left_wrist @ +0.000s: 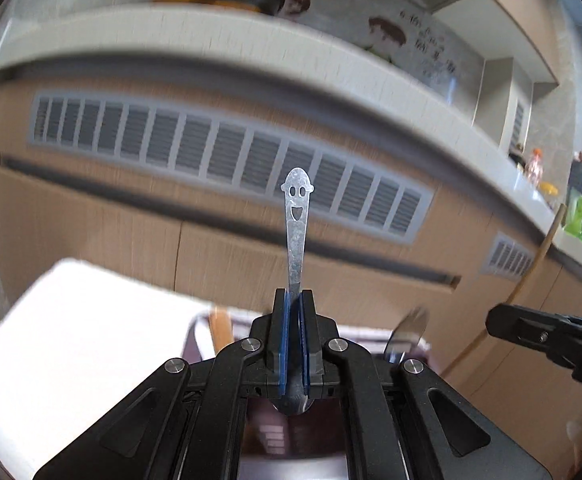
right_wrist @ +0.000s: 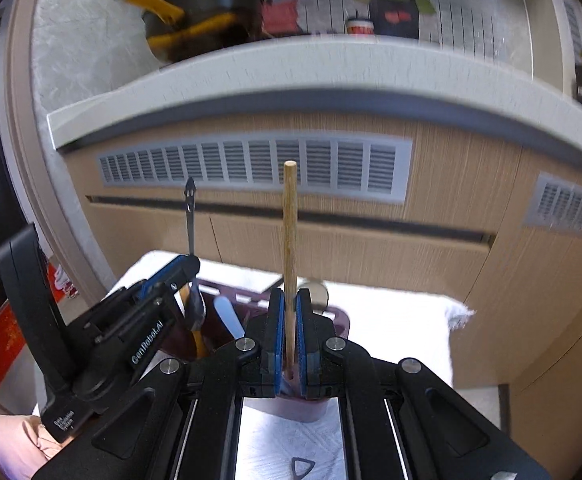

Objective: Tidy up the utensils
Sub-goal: 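Open both tools over the maroon caddy to drop the utensils, then grasp the second wooden chopstick with the left tool while the right tool moves to the shovel spoon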

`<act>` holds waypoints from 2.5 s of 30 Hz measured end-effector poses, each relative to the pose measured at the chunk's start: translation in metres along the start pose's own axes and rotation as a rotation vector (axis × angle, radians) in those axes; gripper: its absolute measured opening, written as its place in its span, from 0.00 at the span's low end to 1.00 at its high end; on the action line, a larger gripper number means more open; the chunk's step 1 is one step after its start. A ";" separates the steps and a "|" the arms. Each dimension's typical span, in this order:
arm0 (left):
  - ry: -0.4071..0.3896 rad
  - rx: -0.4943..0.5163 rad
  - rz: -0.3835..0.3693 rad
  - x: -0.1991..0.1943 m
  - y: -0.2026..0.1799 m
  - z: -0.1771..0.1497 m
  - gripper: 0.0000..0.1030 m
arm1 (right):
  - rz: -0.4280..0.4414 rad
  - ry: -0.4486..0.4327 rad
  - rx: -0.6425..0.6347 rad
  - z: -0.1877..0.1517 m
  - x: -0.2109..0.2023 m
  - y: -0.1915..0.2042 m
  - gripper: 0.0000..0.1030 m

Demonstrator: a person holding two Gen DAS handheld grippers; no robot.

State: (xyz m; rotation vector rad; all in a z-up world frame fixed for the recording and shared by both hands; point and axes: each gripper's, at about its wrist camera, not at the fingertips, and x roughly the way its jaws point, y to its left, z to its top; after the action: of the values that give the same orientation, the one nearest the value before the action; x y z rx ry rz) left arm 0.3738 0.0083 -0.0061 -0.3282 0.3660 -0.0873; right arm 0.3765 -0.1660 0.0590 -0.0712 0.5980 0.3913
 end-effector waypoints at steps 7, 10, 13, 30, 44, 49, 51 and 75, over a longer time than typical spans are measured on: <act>0.059 -0.036 -0.014 -0.015 0.006 -0.006 0.23 | 0.090 0.142 0.038 -0.024 0.037 -0.007 0.12; 0.091 -0.069 -0.011 -0.034 0.012 0.006 0.25 | 0.074 0.145 0.037 -0.030 0.037 -0.007 0.23; 0.139 -0.055 0.005 -0.056 0.017 0.014 0.37 | 0.045 0.125 0.034 -0.037 0.023 -0.009 0.25; 0.539 0.054 0.107 -0.118 0.061 -0.076 0.53 | -0.237 0.145 -0.063 -0.137 -0.034 -0.003 0.94; 0.677 0.163 -0.022 -0.118 0.048 -0.100 0.21 | -0.193 0.276 -0.043 -0.197 -0.036 0.011 0.81; 0.762 0.283 0.005 -0.081 0.033 -0.091 0.17 | -0.135 0.311 0.023 -0.199 -0.030 0.005 0.58; 0.793 0.312 0.032 -0.066 0.031 -0.090 0.17 | -0.147 0.300 0.015 -0.201 -0.034 0.004 0.58; 0.362 0.024 -0.011 -0.149 0.041 -0.040 0.05 | -0.093 0.364 0.067 -0.176 0.020 0.014 0.06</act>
State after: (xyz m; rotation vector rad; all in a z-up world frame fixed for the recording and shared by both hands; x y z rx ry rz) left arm 0.2213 0.0565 -0.0052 -0.2908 0.7211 -0.1626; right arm 0.2916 -0.1774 -0.0971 -0.1069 0.9626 0.2683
